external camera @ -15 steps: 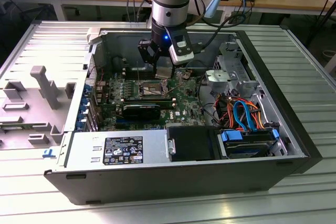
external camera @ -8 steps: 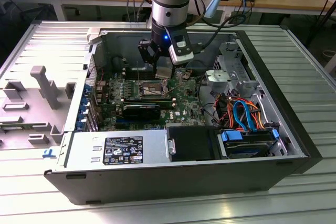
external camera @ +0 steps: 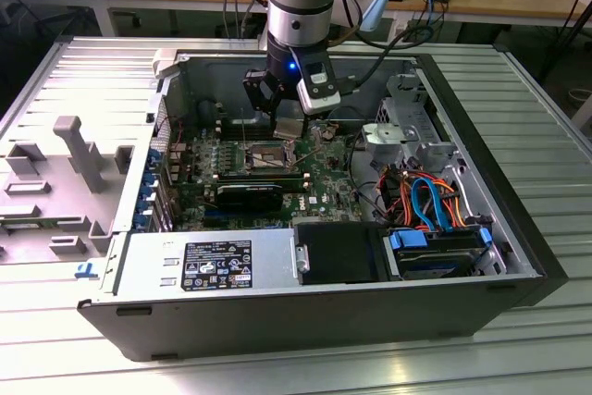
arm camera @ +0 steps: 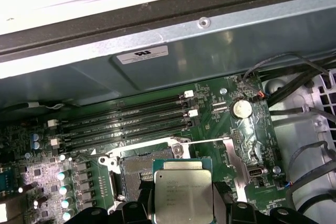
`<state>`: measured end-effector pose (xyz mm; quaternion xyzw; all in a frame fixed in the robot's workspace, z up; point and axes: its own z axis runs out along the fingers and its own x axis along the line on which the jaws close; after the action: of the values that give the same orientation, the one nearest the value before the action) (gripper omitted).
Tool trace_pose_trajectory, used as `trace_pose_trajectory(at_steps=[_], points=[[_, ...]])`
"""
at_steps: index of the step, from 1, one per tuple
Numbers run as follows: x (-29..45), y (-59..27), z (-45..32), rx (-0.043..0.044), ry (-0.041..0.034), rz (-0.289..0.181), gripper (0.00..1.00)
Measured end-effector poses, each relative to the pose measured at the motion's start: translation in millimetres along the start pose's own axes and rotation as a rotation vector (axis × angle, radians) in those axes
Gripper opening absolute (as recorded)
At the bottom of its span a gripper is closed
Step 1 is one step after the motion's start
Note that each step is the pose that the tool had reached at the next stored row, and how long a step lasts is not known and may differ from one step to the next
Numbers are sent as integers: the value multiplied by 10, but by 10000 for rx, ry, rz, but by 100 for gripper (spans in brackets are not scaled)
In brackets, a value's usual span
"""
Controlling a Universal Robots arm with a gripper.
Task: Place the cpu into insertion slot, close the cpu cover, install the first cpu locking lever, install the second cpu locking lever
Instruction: 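Place the cpu into insertion slot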
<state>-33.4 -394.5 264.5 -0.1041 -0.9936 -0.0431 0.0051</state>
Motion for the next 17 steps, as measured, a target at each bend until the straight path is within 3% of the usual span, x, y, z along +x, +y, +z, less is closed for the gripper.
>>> trace_pose_trajectory(at_steps=[17], points=[[0,0,3,-4,-17,195,54]])
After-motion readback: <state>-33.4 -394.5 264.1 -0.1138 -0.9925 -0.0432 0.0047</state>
